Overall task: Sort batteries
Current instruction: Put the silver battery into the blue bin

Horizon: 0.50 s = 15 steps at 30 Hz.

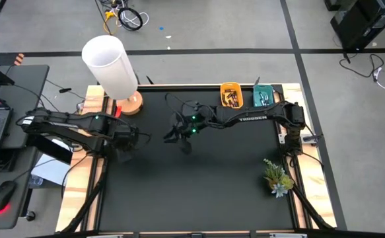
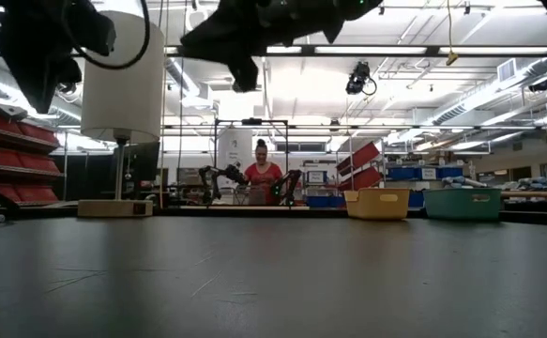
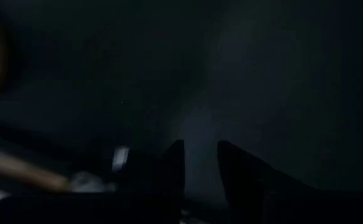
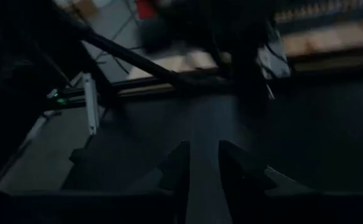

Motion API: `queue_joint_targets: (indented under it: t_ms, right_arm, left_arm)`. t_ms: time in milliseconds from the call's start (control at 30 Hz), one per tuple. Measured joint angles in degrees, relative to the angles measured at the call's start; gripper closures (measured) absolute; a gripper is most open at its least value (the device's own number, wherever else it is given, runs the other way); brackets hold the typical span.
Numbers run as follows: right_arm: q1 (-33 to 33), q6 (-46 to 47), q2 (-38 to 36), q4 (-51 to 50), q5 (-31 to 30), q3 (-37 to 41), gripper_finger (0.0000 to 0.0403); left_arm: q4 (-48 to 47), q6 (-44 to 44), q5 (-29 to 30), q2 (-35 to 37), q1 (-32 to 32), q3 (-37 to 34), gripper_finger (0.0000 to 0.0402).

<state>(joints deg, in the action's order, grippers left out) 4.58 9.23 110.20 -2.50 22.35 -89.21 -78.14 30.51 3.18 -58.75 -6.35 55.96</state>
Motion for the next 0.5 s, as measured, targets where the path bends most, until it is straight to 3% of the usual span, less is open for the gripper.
queue_joint_targets:
  t_ms: [167, 267, 500]
  right_arm:
    - [0.8, 2.52, 0.06, 0.01, 0.26, 0.04, 0.0323]
    - [0.52, 1.27, 0.06, 0.18, 0.26, 0.02, 0.0331]
    - [0.41, 1.6, 0.28, -1.32, 0.29, 0.04, 0.0339]
  left_arm:
    - [13.16, -1.37, -9.77, 2.57, -0.11, -5.86, 0.0327]
    - [18.06, 1.55, -10.56, 3.07, -0.13, -9.14, 0.0338]
    - [11.04, 15.17, -9.7, 0.8, -0.02, -13.08, 0.0342]
